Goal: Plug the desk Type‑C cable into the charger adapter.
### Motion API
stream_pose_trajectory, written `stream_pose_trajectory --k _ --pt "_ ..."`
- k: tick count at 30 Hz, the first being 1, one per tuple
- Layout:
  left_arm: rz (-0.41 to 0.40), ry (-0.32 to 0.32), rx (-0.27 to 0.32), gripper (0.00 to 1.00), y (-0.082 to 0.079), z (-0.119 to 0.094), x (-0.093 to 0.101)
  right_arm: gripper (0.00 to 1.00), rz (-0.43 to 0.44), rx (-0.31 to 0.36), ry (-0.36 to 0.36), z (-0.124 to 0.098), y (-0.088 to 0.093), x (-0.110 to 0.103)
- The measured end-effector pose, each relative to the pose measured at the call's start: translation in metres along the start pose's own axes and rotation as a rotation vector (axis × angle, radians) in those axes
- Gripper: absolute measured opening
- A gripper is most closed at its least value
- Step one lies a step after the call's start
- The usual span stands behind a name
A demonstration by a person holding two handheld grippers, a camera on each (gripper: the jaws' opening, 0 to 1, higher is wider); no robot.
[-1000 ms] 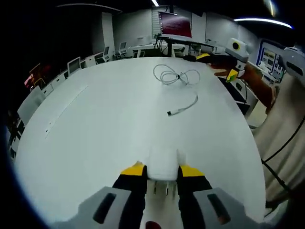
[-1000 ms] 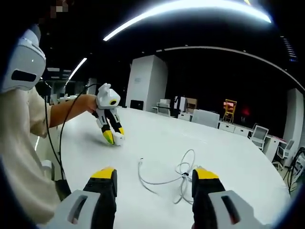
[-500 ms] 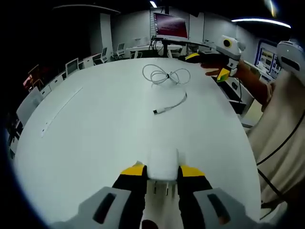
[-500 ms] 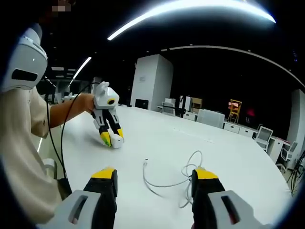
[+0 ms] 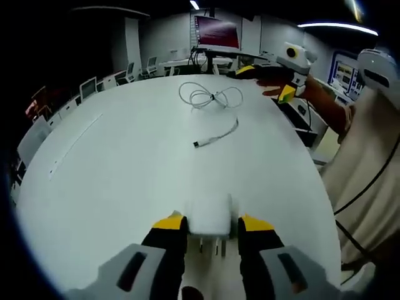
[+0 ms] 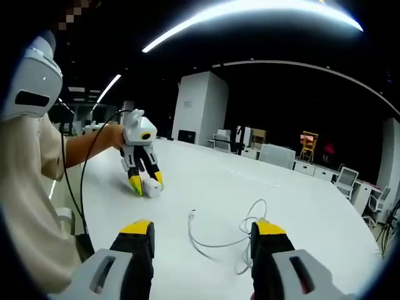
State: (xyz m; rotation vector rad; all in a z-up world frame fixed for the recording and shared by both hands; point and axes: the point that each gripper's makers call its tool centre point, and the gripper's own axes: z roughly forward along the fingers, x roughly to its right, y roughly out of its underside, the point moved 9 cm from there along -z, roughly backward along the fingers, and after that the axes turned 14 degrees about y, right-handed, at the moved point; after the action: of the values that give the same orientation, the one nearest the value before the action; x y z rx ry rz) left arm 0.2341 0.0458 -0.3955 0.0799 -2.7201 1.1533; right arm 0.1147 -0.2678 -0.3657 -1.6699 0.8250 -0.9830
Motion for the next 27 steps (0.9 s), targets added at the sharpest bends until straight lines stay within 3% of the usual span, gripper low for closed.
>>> stream_pose_trajectory --k 7,16,27 --pt "0.002 -0.016 -0.002 0.39 0.000 -0.004 0.002 0.63 -0.002 0.003 0.000 -0.001 0.000 0.001" --pt "-0.005 -0.043 -0.008 0.39 0.003 -0.016 0.003 0.63 0.002 0.012 0.002 -0.002 0.000 0.001" --pt "-0.012 -0.064 -0.066 0.44 0.010 -0.023 0.005 0.64 0.003 0.020 0.005 -0.006 -0.001 0.004"
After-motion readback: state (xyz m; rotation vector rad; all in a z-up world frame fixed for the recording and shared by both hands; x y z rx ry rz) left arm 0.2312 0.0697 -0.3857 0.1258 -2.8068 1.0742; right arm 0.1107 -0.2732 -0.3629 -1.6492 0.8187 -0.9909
